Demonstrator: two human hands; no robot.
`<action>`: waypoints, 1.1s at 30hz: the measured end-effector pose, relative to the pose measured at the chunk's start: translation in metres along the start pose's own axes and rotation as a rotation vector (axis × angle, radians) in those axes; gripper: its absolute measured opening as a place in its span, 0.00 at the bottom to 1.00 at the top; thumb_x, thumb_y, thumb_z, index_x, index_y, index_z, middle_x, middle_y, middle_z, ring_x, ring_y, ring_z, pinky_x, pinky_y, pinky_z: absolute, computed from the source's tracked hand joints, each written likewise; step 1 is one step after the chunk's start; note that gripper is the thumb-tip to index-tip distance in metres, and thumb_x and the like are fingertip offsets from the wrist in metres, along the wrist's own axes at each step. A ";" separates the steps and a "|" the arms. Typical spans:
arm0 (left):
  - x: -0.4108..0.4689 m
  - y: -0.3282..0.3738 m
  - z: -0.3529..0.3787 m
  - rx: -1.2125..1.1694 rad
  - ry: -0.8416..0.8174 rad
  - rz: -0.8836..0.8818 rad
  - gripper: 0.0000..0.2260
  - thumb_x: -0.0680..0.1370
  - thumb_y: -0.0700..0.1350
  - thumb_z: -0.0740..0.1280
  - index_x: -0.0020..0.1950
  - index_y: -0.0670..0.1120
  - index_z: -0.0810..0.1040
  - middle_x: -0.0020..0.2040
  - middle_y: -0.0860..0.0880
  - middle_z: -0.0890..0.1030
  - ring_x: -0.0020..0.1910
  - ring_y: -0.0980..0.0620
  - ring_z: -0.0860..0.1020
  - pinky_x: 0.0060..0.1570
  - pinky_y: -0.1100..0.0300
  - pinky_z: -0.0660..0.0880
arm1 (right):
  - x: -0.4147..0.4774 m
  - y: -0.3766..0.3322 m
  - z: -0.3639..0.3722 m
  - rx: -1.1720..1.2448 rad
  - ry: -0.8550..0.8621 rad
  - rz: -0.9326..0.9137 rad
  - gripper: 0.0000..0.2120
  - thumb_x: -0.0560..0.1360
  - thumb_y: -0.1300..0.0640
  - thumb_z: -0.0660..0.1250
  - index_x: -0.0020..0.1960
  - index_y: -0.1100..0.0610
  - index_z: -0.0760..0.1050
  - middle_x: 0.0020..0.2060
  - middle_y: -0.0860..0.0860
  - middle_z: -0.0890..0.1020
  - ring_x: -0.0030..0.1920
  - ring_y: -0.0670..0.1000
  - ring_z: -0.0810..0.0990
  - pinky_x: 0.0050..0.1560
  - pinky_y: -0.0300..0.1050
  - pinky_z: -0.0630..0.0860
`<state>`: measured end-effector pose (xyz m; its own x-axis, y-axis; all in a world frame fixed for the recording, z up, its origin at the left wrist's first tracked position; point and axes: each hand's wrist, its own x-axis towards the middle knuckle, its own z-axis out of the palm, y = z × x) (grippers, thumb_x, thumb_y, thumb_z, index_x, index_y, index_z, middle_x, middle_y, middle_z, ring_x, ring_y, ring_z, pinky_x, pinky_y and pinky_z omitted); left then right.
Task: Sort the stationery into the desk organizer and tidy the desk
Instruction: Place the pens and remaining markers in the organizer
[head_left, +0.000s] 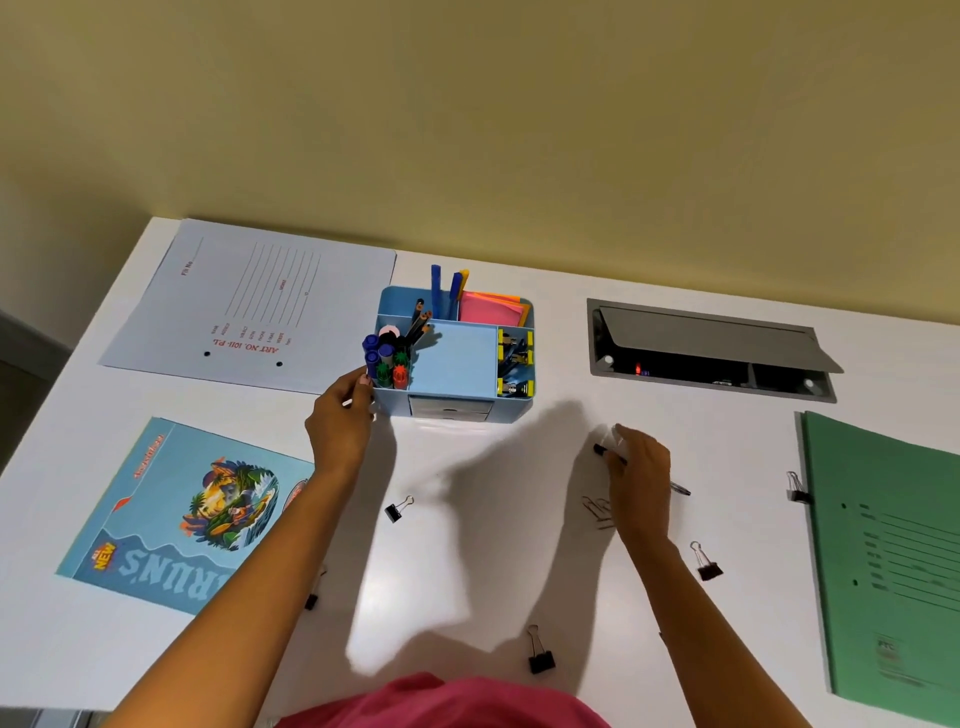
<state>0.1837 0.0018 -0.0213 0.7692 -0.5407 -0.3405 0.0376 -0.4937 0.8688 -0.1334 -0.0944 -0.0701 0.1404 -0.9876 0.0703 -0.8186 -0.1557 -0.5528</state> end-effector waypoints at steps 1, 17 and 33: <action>-0.001 0.000 0.000 0.001 0.000 0.002 0.15 0.81 0.50 0.60 0.65 0.47 0.76 0.60 0.43 0.80 0.57 0.43 0.79 0.60 0.45 0.75 | -0.004 0.003 0.001 -0.012 -0.022 0.000 0.16 0.75 0.67 0.66 0.62 0.61 0.74 0.57 0.56 0.77 0.61 0.57 0.71 0.58 0.45 0.70; -0.001 0.003 -0.002 -0.031 -0.033 -0.013 0.15 0.81 0.49 0.60 0.65 0.47 0.75 0.60 0.44 0.80 0.57 0.44 0.79 0.58 0.48 0.77 | 0.014 -0.061 -0.014 0.094 0.319 -0.274 0.07 0.79 0.61 0.61 0.52 0.65 0.73 0.46 0.57 0.78 0.46 0.53 0.74 0.48 0.44 0.72; 0.003 0.004 -0.008 -0.046 -0.070 -0.021 0.14 0.81 0.49 0.60 0.64 0.47 0.76 0.57 0.45 0.81 0.56 0.45 0.79 0.59 0.47 0.76 | 0.091 -0.227 0.022 0.625 0.110 -0.218 0.04 0.80 0.55 0.61 0.53 0.53 0.69 0.45 0.53 0.81 0.45 0.51 0.82 0.45 0.49 0.80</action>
<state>0.1907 0.0039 -0.0163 0.7217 -0.5775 -0.3817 0.0834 -0.4748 0.8761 0.0775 -0.1489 0.0437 0.1817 -0.9362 0.3010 -0.2969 -0.3440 -0.8908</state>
